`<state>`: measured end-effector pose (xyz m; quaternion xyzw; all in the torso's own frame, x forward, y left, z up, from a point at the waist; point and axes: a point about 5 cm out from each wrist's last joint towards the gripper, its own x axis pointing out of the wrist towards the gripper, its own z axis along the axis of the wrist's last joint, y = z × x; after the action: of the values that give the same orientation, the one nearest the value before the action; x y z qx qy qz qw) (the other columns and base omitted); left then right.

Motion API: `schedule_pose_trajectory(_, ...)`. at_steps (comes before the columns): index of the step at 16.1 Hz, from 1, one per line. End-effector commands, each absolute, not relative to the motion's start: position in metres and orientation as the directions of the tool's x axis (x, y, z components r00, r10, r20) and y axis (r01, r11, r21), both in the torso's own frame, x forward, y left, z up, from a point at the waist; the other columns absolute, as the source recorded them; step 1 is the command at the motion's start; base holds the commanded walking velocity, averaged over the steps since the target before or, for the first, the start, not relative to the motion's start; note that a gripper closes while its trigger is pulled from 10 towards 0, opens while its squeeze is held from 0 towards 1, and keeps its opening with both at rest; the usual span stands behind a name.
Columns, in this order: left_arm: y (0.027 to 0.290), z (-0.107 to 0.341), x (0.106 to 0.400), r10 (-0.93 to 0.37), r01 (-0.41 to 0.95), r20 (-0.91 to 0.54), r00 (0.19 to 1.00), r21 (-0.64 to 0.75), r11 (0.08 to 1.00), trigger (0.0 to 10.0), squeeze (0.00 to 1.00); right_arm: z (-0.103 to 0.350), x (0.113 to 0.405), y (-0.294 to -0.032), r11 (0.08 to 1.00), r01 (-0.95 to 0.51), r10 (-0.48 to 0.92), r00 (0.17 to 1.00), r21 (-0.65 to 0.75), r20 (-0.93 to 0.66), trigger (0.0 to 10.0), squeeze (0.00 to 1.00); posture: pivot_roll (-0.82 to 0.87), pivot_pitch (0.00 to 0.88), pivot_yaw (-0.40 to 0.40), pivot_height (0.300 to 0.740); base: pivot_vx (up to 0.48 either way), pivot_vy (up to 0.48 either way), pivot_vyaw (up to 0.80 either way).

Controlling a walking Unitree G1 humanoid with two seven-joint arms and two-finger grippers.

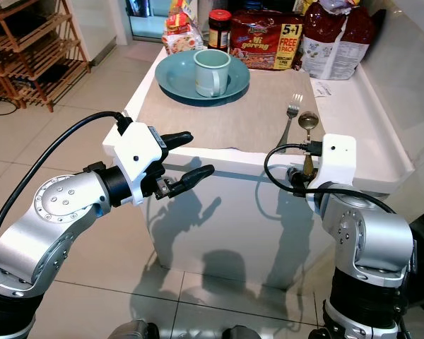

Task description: Setting the table

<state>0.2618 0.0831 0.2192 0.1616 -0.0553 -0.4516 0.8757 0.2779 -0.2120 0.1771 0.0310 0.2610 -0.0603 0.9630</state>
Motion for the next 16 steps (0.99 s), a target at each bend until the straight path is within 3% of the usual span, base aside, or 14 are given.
schedule_pose_trajectory(1,0.0813,0.2211,0.2609,-0.817,0.777,-0.05,0.575,0.345,0.526,10.0,0.0,0.1848,0.281,-0.2101,0.994,0.11,-0.083,0.88,0.029,-0.467,0.6,0.0,0.06,0.062,-0.017,0.74,0.0,0.0,0.0)
schedule_pose_trajectory(4,0.0811,0.2212,0.2612,-0.816,0.776,-0.049,0.576,0.346,0.527,10.0,0.0,0.1835,0.2818,-0.2106,0.994,0.106,-0.08,0.88,0.03,-0.468,0.0,0.0,0.06,0.064,-0.018,0.74,0.0,0.0,0.0)
schedule_pose_trajectory(16,0.0803,0.2205,0.2599,-0.825,0.787,-0.057,0.563,0.341,0.514,10.0,0.0,0.1836,0.2815,-0.2103,0.994,0.107,-0.079,0.879,0.032,-0.47,0.0,0.0,0.06,0.064,-0.017,0.74,0.0,0.0,0.0)
